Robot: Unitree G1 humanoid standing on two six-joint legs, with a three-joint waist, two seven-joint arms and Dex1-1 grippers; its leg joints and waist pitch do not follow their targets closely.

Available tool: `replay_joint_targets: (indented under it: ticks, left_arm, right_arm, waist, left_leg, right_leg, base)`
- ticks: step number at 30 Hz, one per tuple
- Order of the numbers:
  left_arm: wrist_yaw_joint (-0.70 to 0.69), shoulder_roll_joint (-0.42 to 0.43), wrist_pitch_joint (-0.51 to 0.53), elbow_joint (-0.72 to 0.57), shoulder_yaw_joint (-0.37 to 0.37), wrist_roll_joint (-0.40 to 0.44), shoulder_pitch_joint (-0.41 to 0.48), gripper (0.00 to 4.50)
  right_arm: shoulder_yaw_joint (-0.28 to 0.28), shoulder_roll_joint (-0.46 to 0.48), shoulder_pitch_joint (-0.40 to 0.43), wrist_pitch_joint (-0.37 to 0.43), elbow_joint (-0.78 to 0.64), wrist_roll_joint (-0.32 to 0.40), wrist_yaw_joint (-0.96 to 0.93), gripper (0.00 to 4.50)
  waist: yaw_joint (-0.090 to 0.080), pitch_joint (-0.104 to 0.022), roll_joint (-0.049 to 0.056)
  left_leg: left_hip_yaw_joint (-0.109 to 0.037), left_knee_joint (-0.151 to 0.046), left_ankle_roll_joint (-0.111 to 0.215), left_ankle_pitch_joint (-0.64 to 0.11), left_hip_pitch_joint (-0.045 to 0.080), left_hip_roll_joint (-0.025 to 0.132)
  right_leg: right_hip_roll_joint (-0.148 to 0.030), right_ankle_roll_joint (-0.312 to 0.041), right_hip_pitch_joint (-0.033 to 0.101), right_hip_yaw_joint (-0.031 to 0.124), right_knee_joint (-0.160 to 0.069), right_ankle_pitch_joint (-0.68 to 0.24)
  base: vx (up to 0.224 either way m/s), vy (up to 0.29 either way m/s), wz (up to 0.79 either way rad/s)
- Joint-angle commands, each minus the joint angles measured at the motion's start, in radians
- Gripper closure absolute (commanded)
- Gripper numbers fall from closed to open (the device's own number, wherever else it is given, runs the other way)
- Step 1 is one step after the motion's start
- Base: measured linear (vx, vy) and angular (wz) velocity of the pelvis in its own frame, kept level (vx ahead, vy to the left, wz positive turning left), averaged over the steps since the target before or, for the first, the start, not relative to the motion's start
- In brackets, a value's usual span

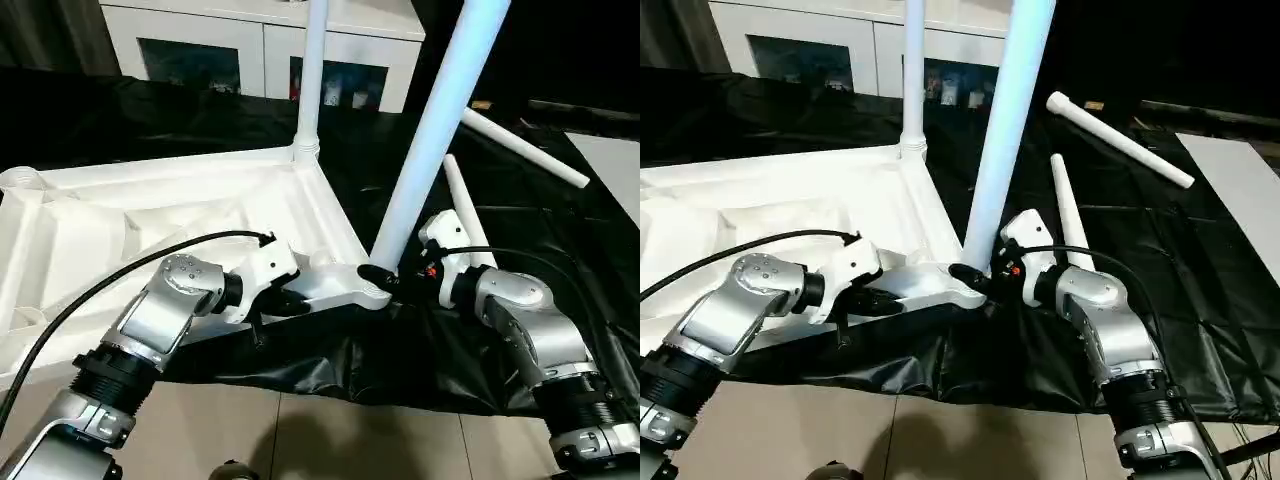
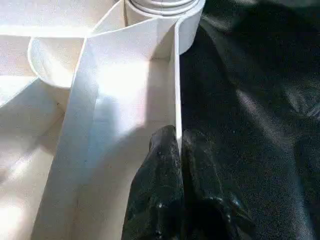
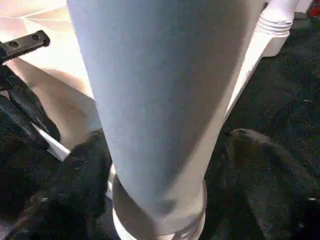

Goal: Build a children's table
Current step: Rotate leg to tighten

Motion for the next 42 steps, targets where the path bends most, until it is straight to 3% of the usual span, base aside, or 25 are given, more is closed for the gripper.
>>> replay_joint_targets:
  ticks: [1, 8, 14, 19, 32, 34, 36, 37, 38, 40, 41, 42]
  left_arm:
    - [-0.016, -0.002, -0.004, -0.009, -0.020, 0.004, -0.014, 4.50]
    - [-0.012, -0.003, -0.005, -0.011, -0.023, 0.005, -0.012, 4.50]
    - [-0.015, -0.002, -0.004, -0.012, -0.024, 0.002, -0.012, 4.50]
    - [-0.012, -0.001, -0.004, -0.013, -0.023, 0.002, -0.011, 4.50]
    - [-0.010, -0.001, -0.004, -0.008, -0.024, 0.002, -0.015, 4.50]
    - [0.034, -0.021, 0.012, 0.011, -0.010, 0.009, -0.023, 4.50]
    - [0.065, -0.037, 0.023, 0.025, -0.001, 0.012, -0.029, 4.50]
    - [0.121, -0.066, 0.040, 0.053, 0.004, 0.028, -0.044, 4.50]
    - [0.142, -0.077, 0.047, 0.063, 0.007, 0.034, -0.049, 4.50]
    - [0.261, -0.146, 0.077, 0.115, 0.019, 0.061, -0.078, 4.50]
    - [0.311, -0.177, 0.092, 0.136, 0.028, 0.067, -0.089, 4.50]
    - [0.376, -0.226, 0.121, 0.163, 0.039, 0.072, -0.107, 4.50]
  right_arm:
    - [-0.018, -0.015, -0.002, 0.008, 0.021, 0.002, 0.000, 1.04]
    - [-0.015, -0.010, 0.003, 0.015, 0.039, 0.002, 0.000, 1.55]
    - [-0.019, -0.001, 0.006, 0.025, 0.055, 0.008, -0.010, 2.26]
    - [-0.034, 0.006, 0.007, 0.049, 0.071, 0.020, -0.027, 2.51]
    - [-0.001, -0.003, 0.016, 0.102, 0.106, 0.003, -0.030, 2.55]
    - [-0.021, 0.030, -0.005, 0.126, 0.165, -0.015, -0.129, 2.55]
    - [-0.035, 0.050, -0.019, 0.139, 0.201, -0.027, -0.193, 2.55]
    - [-0.063, 0.087, -0.043, 0.141, 0.256, -0.032, -0.291, 2.55]
    - [-0.074, 0.100, -0.050, 0.142, 0.275, -0.032, -0.325, 2.55]
    - [-0.118, 0.170, -0.088, 0.140, 0.368, -0.031, -0.494, 2.56]
    - [-0.132, 0.198, -0.101, 0.137, 0.399, -0.029, -0.554, 2.56]
    - [-0.153, 0.243, -0.122, 0.135, 0.443, -0.014, -0.624, 2.56]
  waist:
    - [0.000, -0.068, 0.001]
    - [0.001, -0.068, 0.002]
    - [0.000, -0.070, 0.002]
    - [0.000, -0.069, 0.002]
    - [-0.001, -0.070, 0.001]
    - [-0.002, -0.069, 0.002]
    - [-0.007, -0.063, 0.003]
    - [-0.009, -0.060, 0.005]
    - [-0.017, -0.053, 0.005]
    - [-0.019, -0.053, 0.003]
    - [-0.029, -0.054, 0.002]
    - [-0.029, -0.054, 0.002]
  left_leg:
    - [-0.002, -0.063, 0.041, -0.103, 0.023, 0.023]
    - [-0.002, -0.063, 0.036, -0.115, 0.023, 0.023]
    - [-0.002, -0.062, 0.039, -0.105, 0.023, 0.023]
    - [-0.003, -0.063, 0.033, -0.116, 0.024, 0.023]
    - [-0.004, -0.066, 0.009, -0.145, 0.026, 0.023]
    - [-0.004, -0.068, 0.002, -0.161, 0.029, 0.024]
    - [-0.005, -0.075, -0.022, -0.209, 0.031, 0.023]
    - [-0.007, -0.079, -0.042, -0.268, 0.035, 0.024]
    - [-0.009, -0.084, -0.063, -0.333, 0.038, 0.024]
    - [-0.014, -0.085, -0.079, -0.387, 0.046, 0.024]
    - [-0.020, -0.087, -0.098, -0.420, 0.047, 0.024]
    - [-0.020, -0.086, -0.100, -0.430, 0.050, 0.025]
  right_leg:
    - [-0.045, -0.243, 0.050, 0.040, -0.054, 0.041]
    - [-0.046, -0.240, 0.051, 0.040, -0.055, 0.025]
    - [-0.046, -0.243, 0.051, 0.039, -0.053, 0.038]
    - [-0.045, -0.243, 0.050, 0.039, -0.054, 0.028]
    - [-0.045, -0.233, 0.050, 0.038, -0.057, 0.012]
    - [-0.045, -0.233, 0.047, 0.038, -0.058, 0.002]
    - [-0.045, -0.229, 0.043, 0.038, -0.066, -0.069]
    - [-0.048, -0.212, 0.043, 0.038, -0.074, -0.154]
    - [-0.050, -0.197, 0.035, 0.040, -0.084, -0.243]
    - [-0.055, -0.175, 0.035, 0.038, -0.093, -0.339]
    - [-0.056, -0.147, 0.031, 0.037, -0.101, -0.408]
    - [-0.058, -0.143, 0.027, 0.037, -0.102, -0.417]
  base:
    - [0.000, 0.000, 0.00]
    - [0.000, 0.000, 0.00]
    - [0.000, 0.000, 0.00]
    - [0.000, 0.000, 0.00]
    - [0.000, 0.000, 0.00]
    - [0.000, 0.000, 0.00]
    - [0.000, 0.000, 0.00]
    - [0.000, 0.000, 0.00]
    - [0.000, 0.000, 0.00]
    - [0.000, 0.000, 0.00]
    - [0.000, 0.000, 0.00]
    - [-0.054, 0.004, -0.03]
